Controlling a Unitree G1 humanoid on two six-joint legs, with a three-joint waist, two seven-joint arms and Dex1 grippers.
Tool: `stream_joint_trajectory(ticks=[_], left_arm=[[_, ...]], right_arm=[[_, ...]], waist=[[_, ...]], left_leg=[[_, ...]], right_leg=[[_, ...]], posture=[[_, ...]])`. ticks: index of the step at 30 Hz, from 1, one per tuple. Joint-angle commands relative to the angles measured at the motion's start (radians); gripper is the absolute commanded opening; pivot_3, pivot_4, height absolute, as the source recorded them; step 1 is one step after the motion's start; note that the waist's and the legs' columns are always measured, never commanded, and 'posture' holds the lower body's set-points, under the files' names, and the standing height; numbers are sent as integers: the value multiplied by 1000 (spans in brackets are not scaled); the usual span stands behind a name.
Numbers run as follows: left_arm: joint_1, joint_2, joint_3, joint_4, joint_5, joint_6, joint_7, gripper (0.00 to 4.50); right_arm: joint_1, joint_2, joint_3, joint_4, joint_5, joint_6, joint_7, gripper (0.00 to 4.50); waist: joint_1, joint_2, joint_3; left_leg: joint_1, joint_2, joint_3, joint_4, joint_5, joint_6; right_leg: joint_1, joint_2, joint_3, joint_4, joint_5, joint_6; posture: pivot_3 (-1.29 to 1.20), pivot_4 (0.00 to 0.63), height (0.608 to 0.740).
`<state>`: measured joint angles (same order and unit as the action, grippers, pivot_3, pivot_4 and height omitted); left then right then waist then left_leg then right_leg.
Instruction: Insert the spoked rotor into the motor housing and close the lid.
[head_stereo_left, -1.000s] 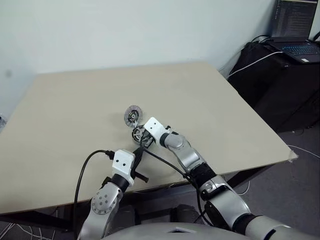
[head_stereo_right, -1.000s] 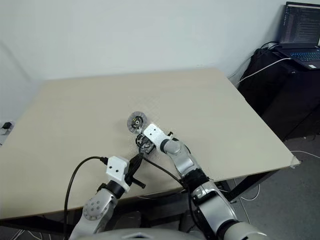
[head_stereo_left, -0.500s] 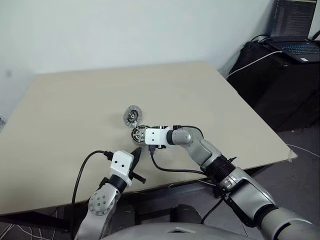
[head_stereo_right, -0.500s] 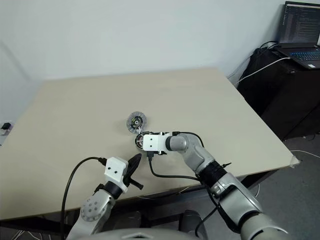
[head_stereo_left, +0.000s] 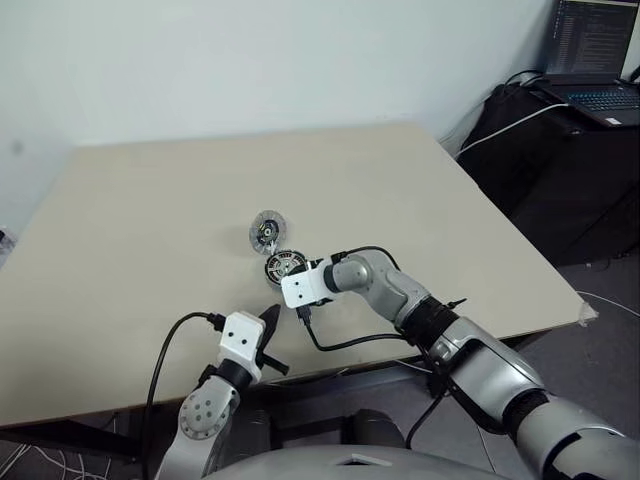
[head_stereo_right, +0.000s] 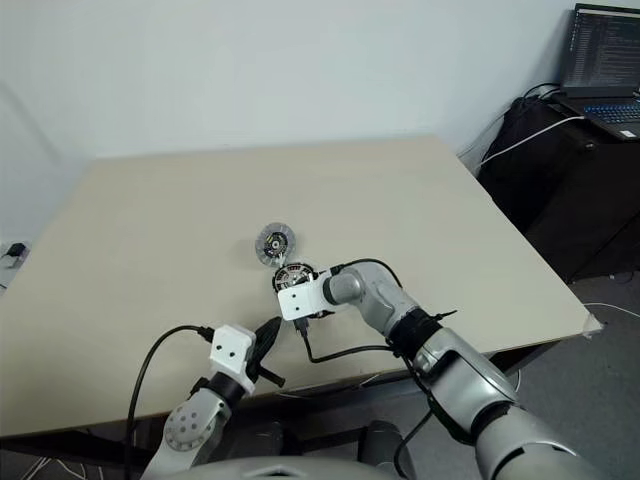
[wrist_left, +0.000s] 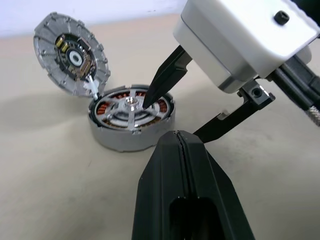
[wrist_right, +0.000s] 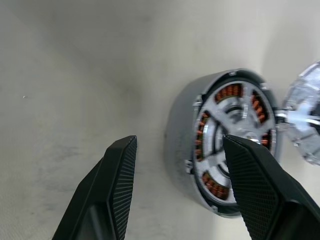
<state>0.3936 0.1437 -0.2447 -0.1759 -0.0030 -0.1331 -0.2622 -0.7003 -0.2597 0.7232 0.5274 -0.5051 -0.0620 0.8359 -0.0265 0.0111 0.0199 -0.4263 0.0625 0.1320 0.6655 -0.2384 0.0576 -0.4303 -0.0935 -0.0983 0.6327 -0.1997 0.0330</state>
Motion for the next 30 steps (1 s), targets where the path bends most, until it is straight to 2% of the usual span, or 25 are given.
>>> stream_joint_trajectory(ticks=[1, 6, 7, 9, 16, 25, 30], left_arm=[[-6, -9, 3, 24, -8, -55, 0, 0], [-10, -18, 1, 55, -8, -85, 2, 0], [-11, -20, 1, 61, -8, -90, 2, 0], [-12, -23, 1, 70, -7, -97, 1, 0], [-20, -29, 7, 110, -10, -128, -3, 0], [-27, -39, -9, 55, -4, -82, 3, 0], [-18, -41, -15, 19, -3, -57, 5, 0]], right_arm=[[-44, 11, -10, 17, -6, -29, 12, 2912], [-59, 21, -10, 66, -14, -45, 15, 2912], [-62, 22, -11, 71, -15, -47, 16, 2736], [-66, 24, -12, 80, -16, -49, 16, 2363], [-71, 27, -14, 102, -20, -56, 13, 178], [-55, 29, -55, 80, 12, -45, -3, 178], [17, -9, -117, -62, 58, 12, 16, 178]], waist=[[0, 0, 0], [0, 0, 0], [0, 0, 0], [0, 0, 0], [0, 0, 0], [0, 0, 0], [4, 0, 0]], left_leg=[[0, 0, 0, 0, 0, 0], [0, 0, 0, 0, 0, 0], [0, 0, 0, 0, 0, 0], [0, 0, 0, 0, 0, 0], [0, 0, 0, 0, 0, 0], [1, 0, 0, 0, 0, 0], [0, 0, 0, 0, 0, 0]], right_leg=[[0, 0, 0, 0, 0, 0], [0, 0, 0, 0, 0, 0], [0, 0, 0, 0, 0, 0], [0, 0, 0, 0, 0, 0], [0, 0, 0, 0, 0, 0], [0, 0, 0, 2, 0, 0], [-1, -1, 0, 1, 0, 0]], posture=[[0, 0, 740], [0, 0, 740], [0, 0, 740], [0, 0, 740], [0, 0, 740], [0, 0, 740], [0, 0, 740]])
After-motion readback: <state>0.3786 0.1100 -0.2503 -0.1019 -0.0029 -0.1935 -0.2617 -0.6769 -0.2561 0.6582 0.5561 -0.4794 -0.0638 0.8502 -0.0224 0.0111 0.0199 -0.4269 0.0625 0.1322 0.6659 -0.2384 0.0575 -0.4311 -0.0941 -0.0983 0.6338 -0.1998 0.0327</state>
